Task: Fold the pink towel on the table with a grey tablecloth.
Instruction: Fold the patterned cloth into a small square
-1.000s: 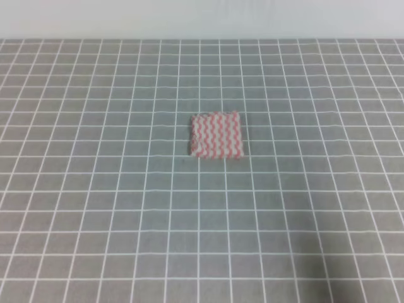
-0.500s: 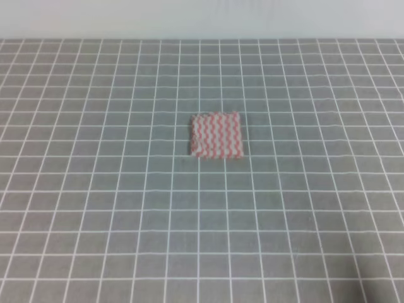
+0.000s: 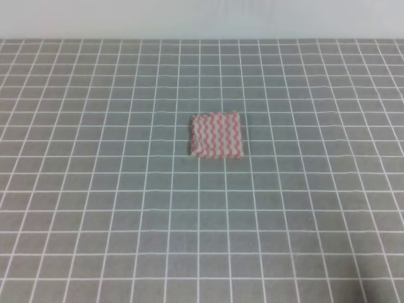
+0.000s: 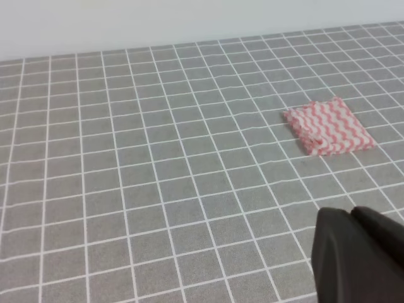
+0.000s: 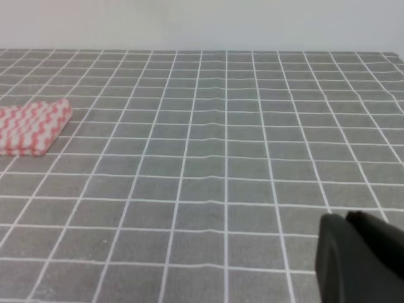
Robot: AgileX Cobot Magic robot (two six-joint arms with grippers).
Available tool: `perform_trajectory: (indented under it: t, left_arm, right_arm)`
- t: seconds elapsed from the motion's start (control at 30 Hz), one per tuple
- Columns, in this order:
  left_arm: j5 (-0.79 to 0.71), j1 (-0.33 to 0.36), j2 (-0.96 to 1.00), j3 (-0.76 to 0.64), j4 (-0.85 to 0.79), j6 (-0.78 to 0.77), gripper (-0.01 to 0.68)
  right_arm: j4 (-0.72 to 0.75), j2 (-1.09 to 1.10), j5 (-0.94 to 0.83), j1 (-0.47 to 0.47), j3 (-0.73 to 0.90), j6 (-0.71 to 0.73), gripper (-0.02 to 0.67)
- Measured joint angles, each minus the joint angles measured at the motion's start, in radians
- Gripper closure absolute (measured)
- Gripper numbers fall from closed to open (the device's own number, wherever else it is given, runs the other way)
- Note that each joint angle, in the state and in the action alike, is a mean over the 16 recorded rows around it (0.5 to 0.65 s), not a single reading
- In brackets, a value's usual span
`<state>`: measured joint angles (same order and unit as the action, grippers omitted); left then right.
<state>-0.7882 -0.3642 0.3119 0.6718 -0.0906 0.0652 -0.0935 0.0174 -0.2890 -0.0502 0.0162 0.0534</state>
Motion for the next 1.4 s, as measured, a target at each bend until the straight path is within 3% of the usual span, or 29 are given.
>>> perform_trajectory:
  t: [0.67, 0.83, 1.17, 1.4]
  left_arm:
    - [0.033, 0.007, -0.042, -0.047, 0.004, 0.000, 0.675]
    - [0.153, 0.043, -0.134, -0.155, 0.014, 0.001, 0.674]
    - [0.466, 0.186, -0.315, -0.488, 0.070, 0.002, 0.675]
    - [0.499, 0.244, -0.329, -0.633, 0.103, 0.001, 0.675]
  right_arm:
    - [-0.016, 0.001, -0.004, 0.000, -0.008, 0.000, 0.666]
    - [-0.017, 0.001, -0.008, 0.000, -0.014, 0.000, 0.666]
    - [-0.018, 0.001, -0.005, 0.000, -0.011, 0.000, 0.666]
    - [-0.020, 0.001, -0.002, 0.000, -0.006, 0.000, 0.666]
